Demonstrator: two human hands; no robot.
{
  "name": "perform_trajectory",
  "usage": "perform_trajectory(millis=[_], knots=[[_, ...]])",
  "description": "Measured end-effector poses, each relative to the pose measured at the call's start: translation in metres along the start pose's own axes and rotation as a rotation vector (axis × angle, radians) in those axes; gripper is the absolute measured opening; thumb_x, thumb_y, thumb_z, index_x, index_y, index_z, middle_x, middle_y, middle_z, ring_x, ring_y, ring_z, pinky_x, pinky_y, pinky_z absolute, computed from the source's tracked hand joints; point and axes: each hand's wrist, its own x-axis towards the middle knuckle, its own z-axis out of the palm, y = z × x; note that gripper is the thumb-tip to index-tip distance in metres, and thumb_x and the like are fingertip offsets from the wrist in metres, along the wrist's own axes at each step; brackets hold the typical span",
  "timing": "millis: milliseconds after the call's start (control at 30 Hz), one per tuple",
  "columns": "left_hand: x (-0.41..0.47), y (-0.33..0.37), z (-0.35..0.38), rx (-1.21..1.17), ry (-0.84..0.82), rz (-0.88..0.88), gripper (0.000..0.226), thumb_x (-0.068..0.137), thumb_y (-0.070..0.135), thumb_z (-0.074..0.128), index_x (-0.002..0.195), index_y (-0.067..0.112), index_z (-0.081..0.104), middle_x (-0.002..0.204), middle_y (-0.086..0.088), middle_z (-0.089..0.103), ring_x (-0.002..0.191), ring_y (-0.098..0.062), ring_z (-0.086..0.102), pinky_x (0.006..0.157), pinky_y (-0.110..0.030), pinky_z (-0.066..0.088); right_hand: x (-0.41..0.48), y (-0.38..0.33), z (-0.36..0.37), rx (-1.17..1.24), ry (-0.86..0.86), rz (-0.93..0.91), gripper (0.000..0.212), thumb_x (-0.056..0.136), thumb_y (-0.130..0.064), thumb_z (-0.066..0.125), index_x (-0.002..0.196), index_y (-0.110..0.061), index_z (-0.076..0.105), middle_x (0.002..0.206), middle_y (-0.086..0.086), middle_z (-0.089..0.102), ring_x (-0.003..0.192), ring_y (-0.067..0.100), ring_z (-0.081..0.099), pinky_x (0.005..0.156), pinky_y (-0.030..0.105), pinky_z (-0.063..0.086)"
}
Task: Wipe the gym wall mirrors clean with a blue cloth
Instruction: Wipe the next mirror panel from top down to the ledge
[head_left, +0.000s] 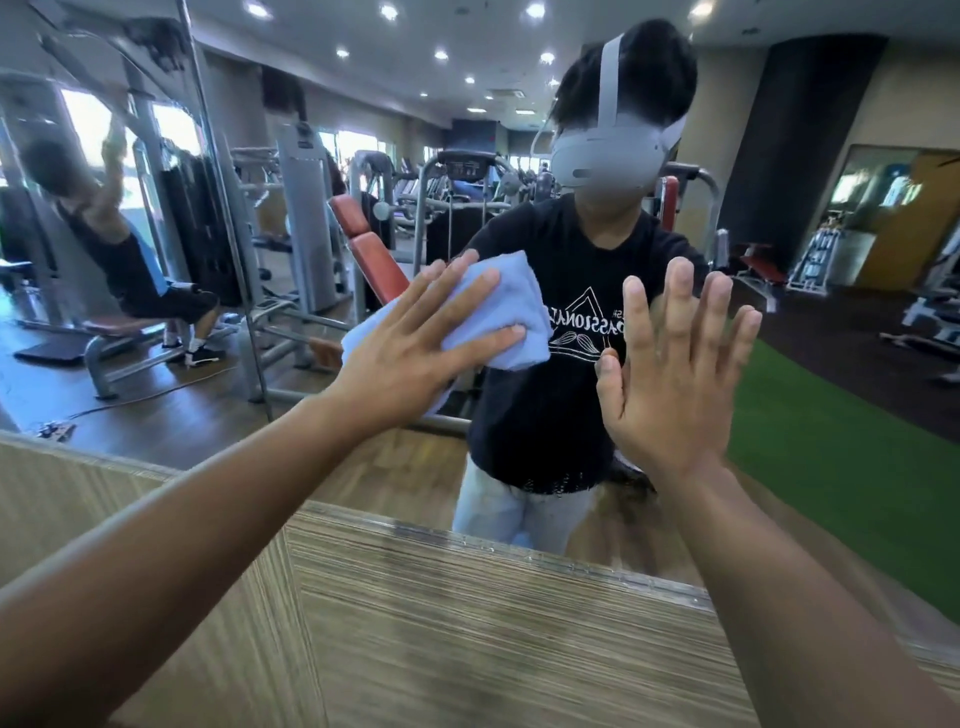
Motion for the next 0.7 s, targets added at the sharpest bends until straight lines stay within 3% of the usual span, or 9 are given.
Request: perform_trajectory(millis=[167,300,367,433,533,633,700], knots=[[-0.049,0.036,0.031,-0.024,0.036,-0.065,0.070,0.086,-0.004,0.065,0.146,0.027,0.046,0.162,-0.012,0.024,0.154,-0.031,0.013,0.123,-0.052,0.019,0.001,0.000,-0.002,0.016,-0.008,-0.012,0.066,0.106,-0.039,0.038,0.165,-0.019,0.016,0.168,0.016,0.009,0.154,0.045,0.011,0.124,0.066,0.007],[-0.134,0.088,0.053,-0.045,-0.207,0.165,0.060,0.093,0.007,0.046,0.148,0.032,0.042,0.168,-0.004,0.013,0.149,-0.030,0.024,0.124,-0.050,0.014,0.001,0.001,-0.001,0.029,-0.010,-0.016,0.065,0.107,-0.039,0.037,0.165,-0.020,0.015,0.169,0.017,0.010,0.154,0.044,0.010,0.124,0.066,0.007],[-0.167,0.103,0.055,-0.010,-0.342,0.270,0.057,0.098,0.006,0.038,0.146,0.035,0.049,0.166,-0.002,0.023,0.147,-0.026,0.033,0.126,-0.048,0.011,0.001,0.002,-0.001,0.026,-0.005,-0.020,0.065,0.107,-0.039,0.037,0.165,-0.020,0.015,0.169,0.016,0.009,0.154,0.044,0.009,0.124,0.065,0.006],[-0.172,0.100,0.054,0.041,-0.394,0.323,0.054,0.098,0.008,0.045,0.143,0.037,0.054,0.161,0.000,0.036,0.146,-0.024,0.038,0.125,-0.050,0.017,0.001,0.002,-0.001,0.024,0.000,-0.027,0.064,0.107,-0.039,0.037,0.164,-0.020,0.015,0.169,0.015,0.009,0.154,0.044,0.009,0.124,0.064,0.006],[-0.156,0.082,0.049,0.048,-0.394,0.379,0.055,0.099,0.014,0.052,0.147,0.040,0.048,0.160,0.003,0.036,0.144,-0.026,0.041,0.117,-0.057,0.030,0.001,0.002,0.000,0.017,0.017,-0.028,0.064,0.107,-0.039,0.037,0.164,-0.019,0.017,0.168,0.015,0.008,0.154,0.044,0.013,0.124,0.064,0.007],[-0.132,0.055,0.034,0.036,-0.342,0.326,0.053,0.104,0.013,0.040,0.150,0.039,0.041,0.160,-0.001,0.035,0.142,-0.033,0.042,0.116,-0.062,0.028,0.000,0.001,0.002,0.001,0.035,-0.020,0.064,0.106,-0.039,0.038,0.164,-0.019,0.019,0.168,0.015,0.010,0.153,0.045,0.017,0.124,0.065,0.011],[-0.104,0.036,0.022,0.054,-0.251,0.232,0.059,0.102,0.011,0.045,0.155,0.036,0.033,0.160,-0.006,0.035,0.144,-0.040,0.037,0.119,-0.063,0.022,0.000,0.002,0.003,0.001,0.037,-0.016,0.064,0.106,-0.039,0.039,0.164,-0.019,0.020,0.168,0.015,0.011,0.153,0.045,0.017,0.124,0.065,0.011]])
